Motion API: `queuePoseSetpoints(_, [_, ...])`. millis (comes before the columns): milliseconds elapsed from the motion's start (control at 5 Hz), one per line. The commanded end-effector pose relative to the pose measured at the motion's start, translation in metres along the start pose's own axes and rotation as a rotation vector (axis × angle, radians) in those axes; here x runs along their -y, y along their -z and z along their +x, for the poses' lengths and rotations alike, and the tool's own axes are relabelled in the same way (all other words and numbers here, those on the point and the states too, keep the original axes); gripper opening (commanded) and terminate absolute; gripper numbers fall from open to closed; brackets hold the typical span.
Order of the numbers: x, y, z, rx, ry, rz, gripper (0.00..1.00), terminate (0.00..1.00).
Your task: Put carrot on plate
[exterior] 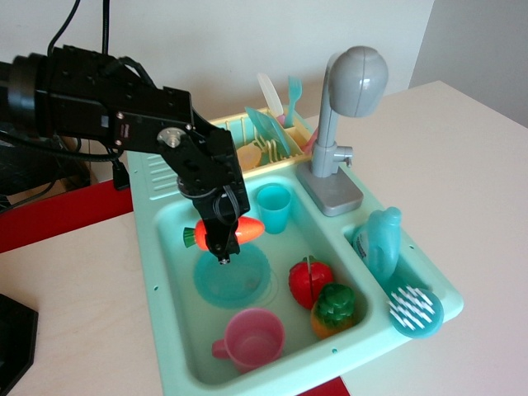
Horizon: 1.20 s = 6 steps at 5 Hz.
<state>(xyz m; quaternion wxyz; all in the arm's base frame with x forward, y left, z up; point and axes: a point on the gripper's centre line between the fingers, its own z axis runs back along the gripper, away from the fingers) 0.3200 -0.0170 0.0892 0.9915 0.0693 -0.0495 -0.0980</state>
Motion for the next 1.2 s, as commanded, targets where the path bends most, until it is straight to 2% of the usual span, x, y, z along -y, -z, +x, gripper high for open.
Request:
queuePoseSetpoints(0, [0.003, 0.009, 0.010, 0.014, 0.026, -0.009, 0.00, 0.00])
queuePoseSetpoints(200, [0.010, 0.020, 0.012, 0.010, 0.038, -0.026, 0.00, 0.00])
queuePoseSetpoints(400, [0.015, 0.023, 0.010, 0.000, 0.040, -0.027, 1.00, 0.00])
queuePoseSetpoints(600, [0.008, 0.004, 0.004, 0.016, 0.004, -0.019, 1.00, 0.00])
queuePoseSetpoints(800, [-0.004, -0.027, -0.004, 0.049, -0.054, -0.056, 1.00, 0.00])
queuePoseSetpoints(1000, [-0.031, -0.057, -0.014, 0.097, -0.108, -0.041, 1.00, 1.00])
